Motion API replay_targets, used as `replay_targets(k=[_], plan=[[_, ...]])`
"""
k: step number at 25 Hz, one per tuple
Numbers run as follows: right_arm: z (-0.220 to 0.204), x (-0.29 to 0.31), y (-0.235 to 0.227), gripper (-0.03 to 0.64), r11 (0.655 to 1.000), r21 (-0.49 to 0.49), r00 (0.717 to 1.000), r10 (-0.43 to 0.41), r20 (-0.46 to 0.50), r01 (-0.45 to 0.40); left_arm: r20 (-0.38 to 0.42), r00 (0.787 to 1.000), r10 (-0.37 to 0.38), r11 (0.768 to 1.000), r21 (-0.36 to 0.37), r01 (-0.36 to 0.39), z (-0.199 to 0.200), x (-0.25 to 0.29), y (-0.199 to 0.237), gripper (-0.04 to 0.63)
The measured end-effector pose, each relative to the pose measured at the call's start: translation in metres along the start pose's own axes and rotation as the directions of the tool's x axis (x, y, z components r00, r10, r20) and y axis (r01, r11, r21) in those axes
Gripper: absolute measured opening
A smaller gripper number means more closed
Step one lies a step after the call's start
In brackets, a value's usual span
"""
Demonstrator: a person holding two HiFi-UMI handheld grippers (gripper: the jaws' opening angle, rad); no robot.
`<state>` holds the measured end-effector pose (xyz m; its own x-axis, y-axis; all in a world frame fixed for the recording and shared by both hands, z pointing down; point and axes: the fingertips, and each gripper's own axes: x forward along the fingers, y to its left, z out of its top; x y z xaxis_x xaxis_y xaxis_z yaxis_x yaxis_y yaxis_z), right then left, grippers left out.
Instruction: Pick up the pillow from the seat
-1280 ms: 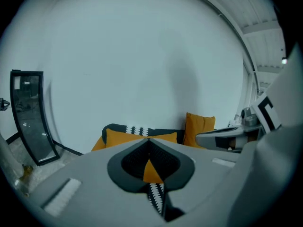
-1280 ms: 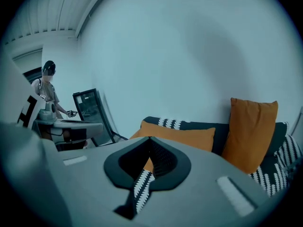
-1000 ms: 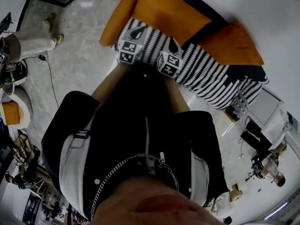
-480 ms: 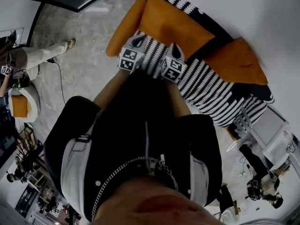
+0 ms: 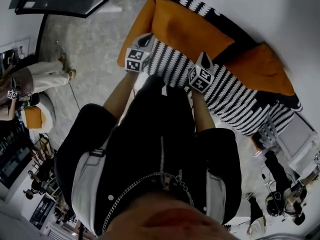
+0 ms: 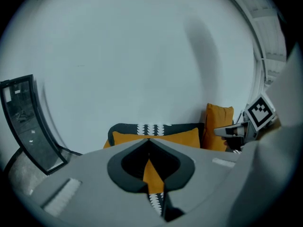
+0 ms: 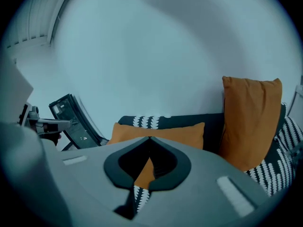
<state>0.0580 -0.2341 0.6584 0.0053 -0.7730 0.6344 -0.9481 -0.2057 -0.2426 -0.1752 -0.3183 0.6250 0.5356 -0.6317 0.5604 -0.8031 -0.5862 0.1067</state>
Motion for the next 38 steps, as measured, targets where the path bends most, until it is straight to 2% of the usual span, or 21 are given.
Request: replay_targets(k=[7, 11, 14, 18, 21, 25, 28, 34, 38], plan=[[0.031, 0.044, -0.043, 0.003, 0.993, 0.006, 0.993, -0.115, 0.007, 0.115, -0.007, 1.0, -0.012, 0.999, 0.045, 0.013, 0.026, 0.068, 0.059, 0.026], [0.042, 0.068, -0.067, 0.003, 0.988, 0.029, 0.988, -0.151, 0.016, 0.151, -0.04, 0.999, -0.025, 0.998, 0.059, 0.027, 0.017, 0.106, 0.079, 0.071], [0.037, 0.082, -0.084, 0.009, 0.982, 0.065, 0.984, -0.175, -0.017, 0.176, -0.063, 0.997, -0.039, 0.997, 0.057, 0.043, 0.012, 0.132, 0.092, 0.131], [0.035, 0.103, -0.102, 0.154, 0.975, 0.115, 0.98, -0.185, -0.071, 0.192, -0.078, 0.995, -0.059, 0.997, -0.056, 0.055, 0.017, 0.169, 0.114, 0.24], [0.026, 0.122, -0.12, 0.276, 0.965, 0.134, 0.97, -0.21, -0.118, 0.225, -0.103, 0.993, -0.058, 0.989, -0.138, 0.044, 0.006, 0.192, 0.131, 0.315], [0.005, 0.146, -0.145, 0.378, 0.947, 0.203, 0.961, -0.217, -0.172, 0.25, -0.128, 0.99, -0.06, 0.966, -0.256, 0.025, -0.017, 0.223, 0.151, 0.345], [0.001, 0.166, -0.152, 0.445, 0.925, 0.272, 0.958, -0.22, -0.184, 0.265, -0.169, 0.984, -0.06, 0.956, -0.293, 0.008, -0.027, 0.242, 0.169, 0.356], [0.0, 0.182, -0.184, 0.457, 0.877, 0.348, 0.939, -0.268, -0.215, 0.33, -0.219, 0.968, -0.125, 0.932, -0.361, 0.038, -0.04, 0.279, 0.168, 0.356], [-0.01, 0.197, -0.185, 0.46, 0.87, 0.376, 0.933, -0.219, -0.284, 0.319, -0.259, 0.949, -0.181, 0.914, -0.4, 0.065, -0.048, 0.3, 0.17, 0.353]])
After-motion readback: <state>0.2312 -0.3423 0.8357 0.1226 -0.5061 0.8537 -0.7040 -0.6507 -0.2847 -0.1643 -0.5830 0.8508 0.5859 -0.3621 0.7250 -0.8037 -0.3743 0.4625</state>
